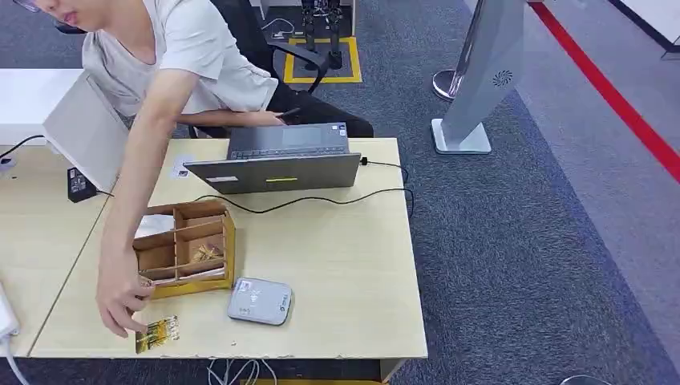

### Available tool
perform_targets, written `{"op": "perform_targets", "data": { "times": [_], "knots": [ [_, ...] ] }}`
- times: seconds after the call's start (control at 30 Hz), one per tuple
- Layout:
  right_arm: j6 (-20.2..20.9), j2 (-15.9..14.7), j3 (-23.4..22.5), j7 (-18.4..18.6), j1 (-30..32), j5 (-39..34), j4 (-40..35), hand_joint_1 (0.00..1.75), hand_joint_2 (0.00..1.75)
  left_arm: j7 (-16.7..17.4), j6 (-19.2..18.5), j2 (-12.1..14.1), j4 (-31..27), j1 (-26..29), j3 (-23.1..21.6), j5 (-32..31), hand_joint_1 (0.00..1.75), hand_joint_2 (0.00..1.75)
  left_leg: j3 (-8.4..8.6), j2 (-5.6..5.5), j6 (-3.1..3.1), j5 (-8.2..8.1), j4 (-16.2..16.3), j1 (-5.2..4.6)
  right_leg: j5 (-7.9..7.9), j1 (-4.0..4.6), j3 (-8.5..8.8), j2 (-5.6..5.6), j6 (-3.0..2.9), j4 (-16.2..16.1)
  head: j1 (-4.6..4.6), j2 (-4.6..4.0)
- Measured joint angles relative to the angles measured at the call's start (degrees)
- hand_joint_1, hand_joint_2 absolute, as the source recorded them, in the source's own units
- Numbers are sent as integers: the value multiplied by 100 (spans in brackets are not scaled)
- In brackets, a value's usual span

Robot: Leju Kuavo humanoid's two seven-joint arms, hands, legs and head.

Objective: Pass the card to the sensor for recognition and then transmit it.

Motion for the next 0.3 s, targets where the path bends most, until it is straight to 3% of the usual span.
{"op": "perform_targets", "data": {
  "times": [0.3],
  "knots": [
    [166,-15,159,70,152,-1374,-234,0,0,210,0,197,9,219,-1354,223,0,0,0,0,0,0,0,0,0,0,0,0,0,0,0,0]
  ]
}}
